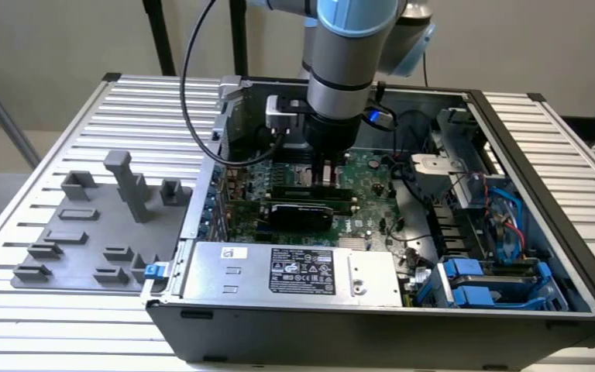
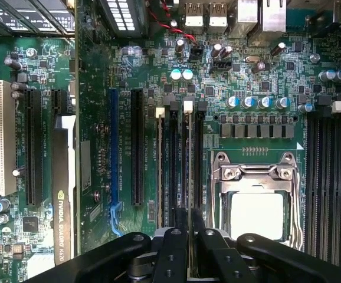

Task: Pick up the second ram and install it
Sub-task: 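Insert the second ram into the second slot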

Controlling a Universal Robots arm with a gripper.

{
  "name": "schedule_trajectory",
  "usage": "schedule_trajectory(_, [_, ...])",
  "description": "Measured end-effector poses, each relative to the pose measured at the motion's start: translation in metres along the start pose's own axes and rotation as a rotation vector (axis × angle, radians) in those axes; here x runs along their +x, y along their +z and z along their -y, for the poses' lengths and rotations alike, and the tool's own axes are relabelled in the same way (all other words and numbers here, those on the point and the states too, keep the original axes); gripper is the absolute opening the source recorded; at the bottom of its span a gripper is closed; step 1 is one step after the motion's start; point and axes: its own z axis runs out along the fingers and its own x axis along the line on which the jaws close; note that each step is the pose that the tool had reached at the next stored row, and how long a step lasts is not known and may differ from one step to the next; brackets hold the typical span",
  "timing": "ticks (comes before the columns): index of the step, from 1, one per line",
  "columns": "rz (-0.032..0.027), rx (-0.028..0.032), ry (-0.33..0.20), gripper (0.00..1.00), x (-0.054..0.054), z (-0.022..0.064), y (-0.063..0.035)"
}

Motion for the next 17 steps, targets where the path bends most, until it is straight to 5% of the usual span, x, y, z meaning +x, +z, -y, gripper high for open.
schedule_trajectory(17, [-0.0007, 0.0004, 0.0, 0.0, -0.0023, -0.0016, 0.0049])
